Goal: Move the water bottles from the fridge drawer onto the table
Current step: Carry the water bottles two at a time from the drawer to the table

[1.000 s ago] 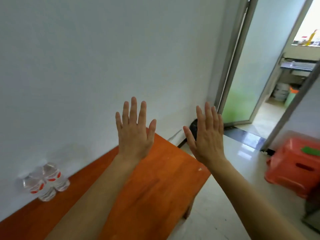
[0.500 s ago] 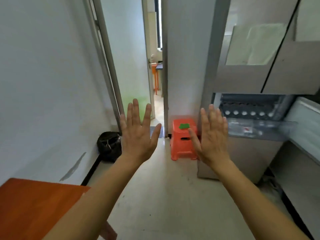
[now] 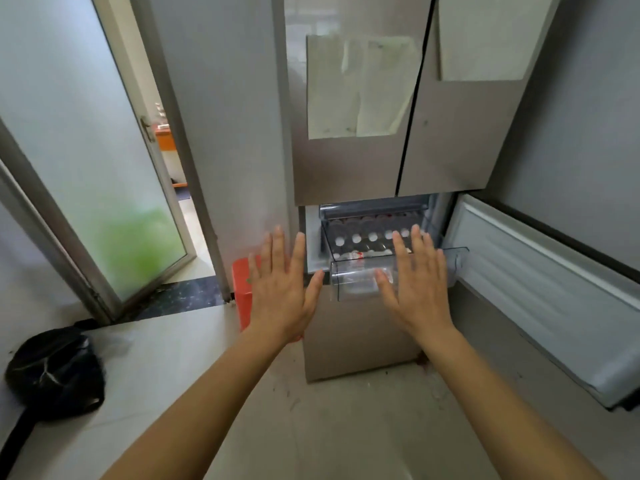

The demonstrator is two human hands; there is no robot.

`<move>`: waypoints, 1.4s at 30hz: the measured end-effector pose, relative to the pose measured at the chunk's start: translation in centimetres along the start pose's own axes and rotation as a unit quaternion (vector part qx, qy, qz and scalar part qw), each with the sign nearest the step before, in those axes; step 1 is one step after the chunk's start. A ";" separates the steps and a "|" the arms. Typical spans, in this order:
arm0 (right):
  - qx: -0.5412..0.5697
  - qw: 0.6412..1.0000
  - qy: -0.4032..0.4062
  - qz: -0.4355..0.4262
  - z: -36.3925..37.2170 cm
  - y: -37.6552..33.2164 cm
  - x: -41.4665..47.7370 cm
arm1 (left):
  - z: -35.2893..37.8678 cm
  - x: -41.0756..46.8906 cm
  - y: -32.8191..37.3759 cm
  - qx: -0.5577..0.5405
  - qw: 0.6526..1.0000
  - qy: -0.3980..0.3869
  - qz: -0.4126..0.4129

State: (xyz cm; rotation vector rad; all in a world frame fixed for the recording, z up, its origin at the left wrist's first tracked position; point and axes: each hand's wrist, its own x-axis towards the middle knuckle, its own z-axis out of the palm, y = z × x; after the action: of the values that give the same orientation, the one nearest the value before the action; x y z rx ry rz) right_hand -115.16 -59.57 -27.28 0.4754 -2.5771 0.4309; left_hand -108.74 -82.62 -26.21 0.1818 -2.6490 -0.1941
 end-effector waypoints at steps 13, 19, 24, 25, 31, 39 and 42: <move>0.013 0.993 -0.060 0.099 5.9 18.0 11.4 | 14.6 17.0 9.8 -0.018 0.990 -0.129 0.053; 0.024 0.986 -0.157 0.045 10.3 24.6 17.2 | 20.9 19.5 12.5 0.001 0.979 -0.204 -0.024; 0.032 0.973 -0.226 -0.031 13.2 27.6 21.9 | 24.1 20.6 13.1 0.005 0.967 -0.235 -0.101; 0.034 0.967 -0.250 -0.034 13.7 27.9 22.5 | 24.6 20.6 13.1 0.005 0.964 -0.239 -0.113; 0.138 0.868 -0.475 -0.036 17.9 28.3 24.8 | 26.5 21.1 12.3 0.006 0.951 -0.281 -0.132; 0.171 0.771 -0.612 0.035 24.3 27.1 26.7 | 30.4 25.3 8.8 -0.002 0.929 -0.359 -0.091; 0.144 0.731 -0.666 0.040 26.9 26.7 27.2 | 32.6 27.1 7.7 -0.046 0.911 -0.402 -0.084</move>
State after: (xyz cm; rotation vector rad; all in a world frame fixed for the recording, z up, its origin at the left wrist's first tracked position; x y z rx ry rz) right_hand -159.02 -52.82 -41.61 1.0819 -3.9467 0.6856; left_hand -148.57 -76.05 -41.30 0.3626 -3.4307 -0.5525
